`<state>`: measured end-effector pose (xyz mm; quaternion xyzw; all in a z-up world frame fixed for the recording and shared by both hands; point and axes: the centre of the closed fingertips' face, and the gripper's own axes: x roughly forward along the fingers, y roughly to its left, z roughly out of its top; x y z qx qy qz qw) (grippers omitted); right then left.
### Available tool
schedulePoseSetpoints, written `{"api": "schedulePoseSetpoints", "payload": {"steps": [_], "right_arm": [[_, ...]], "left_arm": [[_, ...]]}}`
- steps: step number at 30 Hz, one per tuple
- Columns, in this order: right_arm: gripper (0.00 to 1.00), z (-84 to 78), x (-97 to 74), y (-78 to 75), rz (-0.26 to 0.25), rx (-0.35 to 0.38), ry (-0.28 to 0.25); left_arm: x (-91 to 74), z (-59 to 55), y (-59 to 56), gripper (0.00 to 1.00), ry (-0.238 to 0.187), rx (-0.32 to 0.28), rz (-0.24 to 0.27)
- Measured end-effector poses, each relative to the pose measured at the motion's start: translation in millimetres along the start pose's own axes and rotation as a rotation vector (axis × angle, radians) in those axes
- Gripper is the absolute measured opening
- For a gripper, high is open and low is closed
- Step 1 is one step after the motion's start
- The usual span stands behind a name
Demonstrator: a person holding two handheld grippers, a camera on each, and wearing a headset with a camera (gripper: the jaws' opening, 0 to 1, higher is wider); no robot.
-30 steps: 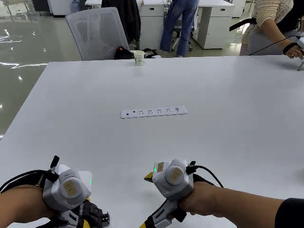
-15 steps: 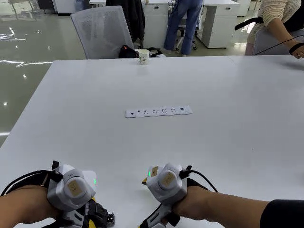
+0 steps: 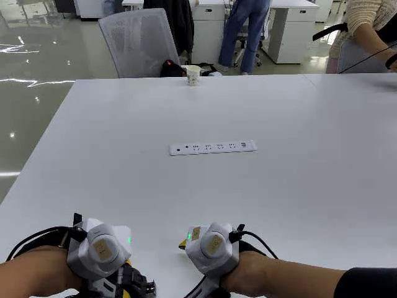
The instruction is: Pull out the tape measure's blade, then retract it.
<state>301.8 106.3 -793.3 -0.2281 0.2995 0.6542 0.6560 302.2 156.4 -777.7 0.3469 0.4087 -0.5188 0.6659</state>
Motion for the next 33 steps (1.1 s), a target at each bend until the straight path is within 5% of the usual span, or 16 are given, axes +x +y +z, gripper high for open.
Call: {"api": "schedulePoseSetpoints", "payload": {"steps": [9, 12, 15, 18, 24, 33], "right_arm": [[0.99, 14.9, 6.4, -6.0, -0.027, -0.043, -0.044], [0.81, 17.5, 6.7, -6.9, -0.035, -0.061, -0.046], [0.83, 19.8, 10.4, -3.9, -0.026, -0.084, -0.052], [0.66, 18.2, 12.7, -2.2, -0.021, -0.132, -0.031], [0.50, 14.8, 18.7, 1.4, -0.006, -0.160, -0.001], [0.35, 15.7, 29.4, 5.7, 0.029, -0.144, 0.014]], "left_arm": [[0.9, 1.0, -0.9, 0.32, -0.011, -0.004, 0.006], [1.1, 1.4, -1.1, 0.32, -0.014, -0.007, 0.006], [1.3, 1.7, -0.7, 0.32, -0.015, -0.009, 0.006], [1.4, 1.9, -0.4, 0.32, -0.018, -0.010, 0.008], [1.5, 1.9, 0.4, 0.32, -0.021, -0.013, 0.007], [1.3, 2.0, 0.8, 0.32, -0.027, -0.016, 0.007]]}}
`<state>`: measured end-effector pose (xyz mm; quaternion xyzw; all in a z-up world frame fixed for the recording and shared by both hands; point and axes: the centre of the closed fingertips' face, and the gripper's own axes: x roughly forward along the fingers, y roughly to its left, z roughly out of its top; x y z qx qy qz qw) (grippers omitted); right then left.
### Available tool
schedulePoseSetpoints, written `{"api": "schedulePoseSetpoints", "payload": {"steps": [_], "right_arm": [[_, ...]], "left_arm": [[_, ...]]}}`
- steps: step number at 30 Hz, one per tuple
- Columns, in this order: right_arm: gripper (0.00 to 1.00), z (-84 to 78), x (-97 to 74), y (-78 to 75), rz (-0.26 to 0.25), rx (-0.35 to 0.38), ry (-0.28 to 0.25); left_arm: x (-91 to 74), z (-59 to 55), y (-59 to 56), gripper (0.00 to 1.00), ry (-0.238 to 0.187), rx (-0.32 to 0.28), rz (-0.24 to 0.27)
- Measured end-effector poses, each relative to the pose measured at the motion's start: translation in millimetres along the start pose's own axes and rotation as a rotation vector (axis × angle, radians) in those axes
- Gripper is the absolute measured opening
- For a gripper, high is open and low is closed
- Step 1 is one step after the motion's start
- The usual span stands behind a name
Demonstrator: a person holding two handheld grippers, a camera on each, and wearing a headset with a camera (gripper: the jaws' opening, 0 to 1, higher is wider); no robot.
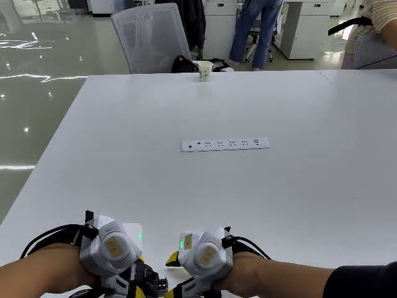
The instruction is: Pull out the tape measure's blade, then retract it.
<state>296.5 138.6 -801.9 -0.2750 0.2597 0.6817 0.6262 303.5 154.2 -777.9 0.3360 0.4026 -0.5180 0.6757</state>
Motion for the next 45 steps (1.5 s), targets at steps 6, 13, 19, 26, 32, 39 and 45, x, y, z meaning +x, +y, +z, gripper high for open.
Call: {"api": "schedulePoseSetpoints", "payload": {"steps": [6, 13, 19, 26, 32, 39, 45], "right_arm": [[0.23, -1.6, 3.7, 1.0, 0.014, -0.007, 0.016], [0.13, 0.8, 7.0, 3.1, 0.024, -0.046, 0.034], [0.11, -0.5, 6.4, 2.9, 0.030, -0.071, 0.041], [0.10, -2.0, 4.2, 3.4, 0.035, -0.058, 0.048], [0.10, -4.3, 2.6, 3.9, 0.039, -0.049, 0.056], [0.11, -10.2, -3.4, 2.7, 0.040, -0.047, 0.071], [0.11, -14.1, -6.2, 2.1, 0.044, -0.041, 0.077]], "left_arm": [[-0.2, -0.2, 0.4, 0.33, -0.004, -0.001, -0.003], [-0.5, -0.9, 0.4, 0.33, -0.006, -0.001, -0.003], [-1.4, -1.2, -0.4, 0.33, -0.005, 0.001, -0.003], [-2.8, -2.5, -0.3, 0.32, -0.009, 0.002, -0.007], [-3.6, -2.6, -0.7, 0.32, -0.011, 0.008, -0.008], [-3.5, -2.1, 0.0, 0.32, -0.008, 0.005, -0.005], [-3.2, -2.1, -0.2, 0.32, -0.009, 0.002, -0.004]]}}
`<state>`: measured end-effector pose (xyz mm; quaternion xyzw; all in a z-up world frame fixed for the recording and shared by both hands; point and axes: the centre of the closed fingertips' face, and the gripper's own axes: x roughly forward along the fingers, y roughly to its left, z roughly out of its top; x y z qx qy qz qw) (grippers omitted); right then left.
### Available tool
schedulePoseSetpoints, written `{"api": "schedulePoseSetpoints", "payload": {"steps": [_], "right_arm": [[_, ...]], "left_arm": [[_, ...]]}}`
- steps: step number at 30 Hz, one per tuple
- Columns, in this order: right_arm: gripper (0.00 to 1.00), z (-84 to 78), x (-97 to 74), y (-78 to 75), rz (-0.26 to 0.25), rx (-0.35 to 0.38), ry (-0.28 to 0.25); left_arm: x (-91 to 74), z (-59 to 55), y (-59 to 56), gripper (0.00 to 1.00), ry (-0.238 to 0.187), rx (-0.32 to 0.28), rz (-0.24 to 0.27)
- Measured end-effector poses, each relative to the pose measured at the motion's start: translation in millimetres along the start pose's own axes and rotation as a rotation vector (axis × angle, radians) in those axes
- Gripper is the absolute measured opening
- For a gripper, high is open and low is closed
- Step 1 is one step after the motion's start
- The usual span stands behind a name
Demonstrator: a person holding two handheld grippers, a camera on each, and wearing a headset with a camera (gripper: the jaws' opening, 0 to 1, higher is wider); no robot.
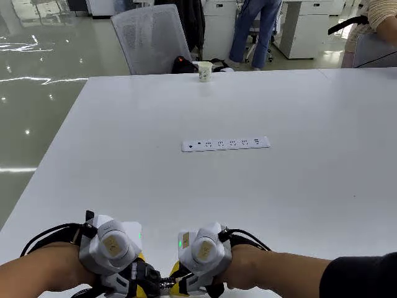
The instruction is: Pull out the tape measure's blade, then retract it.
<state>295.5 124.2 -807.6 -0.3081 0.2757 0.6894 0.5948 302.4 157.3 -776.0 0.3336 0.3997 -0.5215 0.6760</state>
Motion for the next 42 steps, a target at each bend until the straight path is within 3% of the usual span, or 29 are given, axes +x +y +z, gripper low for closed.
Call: {"api": "schedulePoseSetpoints", "payload": {"steps": [42], "right_arm": [[0.11, -22.2, -17.7, -1.7, -0.006, 0.014, 0.042]], "left_arm": [[0.9, 0.2, 0.6, 0.32, 0.002, -0.006, 0.007]]}}
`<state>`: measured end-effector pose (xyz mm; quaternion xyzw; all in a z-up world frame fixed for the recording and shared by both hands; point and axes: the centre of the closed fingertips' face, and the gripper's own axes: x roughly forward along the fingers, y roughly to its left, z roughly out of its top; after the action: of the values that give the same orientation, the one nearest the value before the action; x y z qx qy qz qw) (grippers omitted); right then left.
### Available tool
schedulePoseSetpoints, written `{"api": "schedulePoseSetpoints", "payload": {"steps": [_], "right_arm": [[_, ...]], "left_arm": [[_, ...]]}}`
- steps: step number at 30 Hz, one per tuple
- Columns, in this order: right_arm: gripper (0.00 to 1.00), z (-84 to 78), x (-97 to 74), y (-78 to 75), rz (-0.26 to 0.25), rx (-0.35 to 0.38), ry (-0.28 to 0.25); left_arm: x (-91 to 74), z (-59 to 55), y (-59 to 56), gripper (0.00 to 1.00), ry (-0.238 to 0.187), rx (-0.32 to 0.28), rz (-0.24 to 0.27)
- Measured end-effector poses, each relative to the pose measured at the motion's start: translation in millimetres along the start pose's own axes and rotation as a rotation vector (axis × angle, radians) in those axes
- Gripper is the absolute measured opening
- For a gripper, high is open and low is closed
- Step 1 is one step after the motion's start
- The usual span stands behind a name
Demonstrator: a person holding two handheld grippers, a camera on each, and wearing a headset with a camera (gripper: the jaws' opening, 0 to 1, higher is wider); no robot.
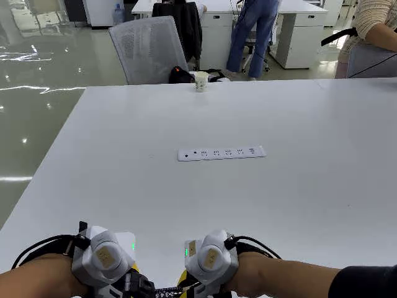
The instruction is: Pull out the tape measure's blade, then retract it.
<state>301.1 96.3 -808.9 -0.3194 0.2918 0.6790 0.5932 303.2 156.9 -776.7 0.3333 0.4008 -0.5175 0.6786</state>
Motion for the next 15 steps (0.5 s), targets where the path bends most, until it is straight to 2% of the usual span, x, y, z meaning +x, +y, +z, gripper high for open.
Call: {"api": "schedulePoseSetpoints", "payload": {"steps": [15], "right_arm": [[0.11, -8.3, -7.5, 0.0, -0.004, 0.009, 0.007]], "left_arm": [[0.2, -0.1, -0.6, 0.32, 0.003, -0.001, 0.000]]}}
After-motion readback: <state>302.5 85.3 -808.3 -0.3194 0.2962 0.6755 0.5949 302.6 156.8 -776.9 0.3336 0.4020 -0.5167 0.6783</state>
